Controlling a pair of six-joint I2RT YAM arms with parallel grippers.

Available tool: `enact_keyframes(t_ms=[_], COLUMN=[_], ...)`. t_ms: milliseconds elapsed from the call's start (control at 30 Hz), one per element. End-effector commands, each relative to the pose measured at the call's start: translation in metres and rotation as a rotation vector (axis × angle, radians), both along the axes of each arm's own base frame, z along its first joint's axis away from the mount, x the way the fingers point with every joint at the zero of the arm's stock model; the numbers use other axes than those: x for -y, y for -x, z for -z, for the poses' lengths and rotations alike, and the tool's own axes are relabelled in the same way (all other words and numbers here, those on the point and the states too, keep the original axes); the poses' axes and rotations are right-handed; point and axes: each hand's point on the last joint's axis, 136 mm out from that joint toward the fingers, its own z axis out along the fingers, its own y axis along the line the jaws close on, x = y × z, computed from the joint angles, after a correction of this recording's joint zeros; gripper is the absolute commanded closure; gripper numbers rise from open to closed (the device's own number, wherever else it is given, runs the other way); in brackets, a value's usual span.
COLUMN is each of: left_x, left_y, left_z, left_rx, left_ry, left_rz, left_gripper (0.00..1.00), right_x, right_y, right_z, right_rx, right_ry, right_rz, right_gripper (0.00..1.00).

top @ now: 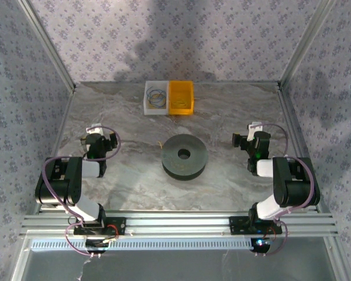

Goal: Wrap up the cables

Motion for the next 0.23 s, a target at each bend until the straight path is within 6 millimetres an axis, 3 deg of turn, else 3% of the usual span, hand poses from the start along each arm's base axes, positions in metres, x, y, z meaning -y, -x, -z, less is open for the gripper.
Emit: enact_keyframes(t_ms=[0, 200], left_x=[0.0012, 0.0012], left_y=[-0.0056, -0.0057], left_z=[-0.0132, -0.0136], left_rx=[0.056, 0.057], left_ry=[0.009, 0.009], left_rz=[0.008, 0.008], left_gripper=[0.0, 0.0], right_x=[-0.0016, -0.0018], right_y=[-0.0016, -0.0013], right_z=[-0.0036, -0.0045], right_rx=[0.018, 0.024], right_ry=[-0.014, -0.012], right_rz=[-0.005, -0.005], right_gripper=[0.0, 0.0])
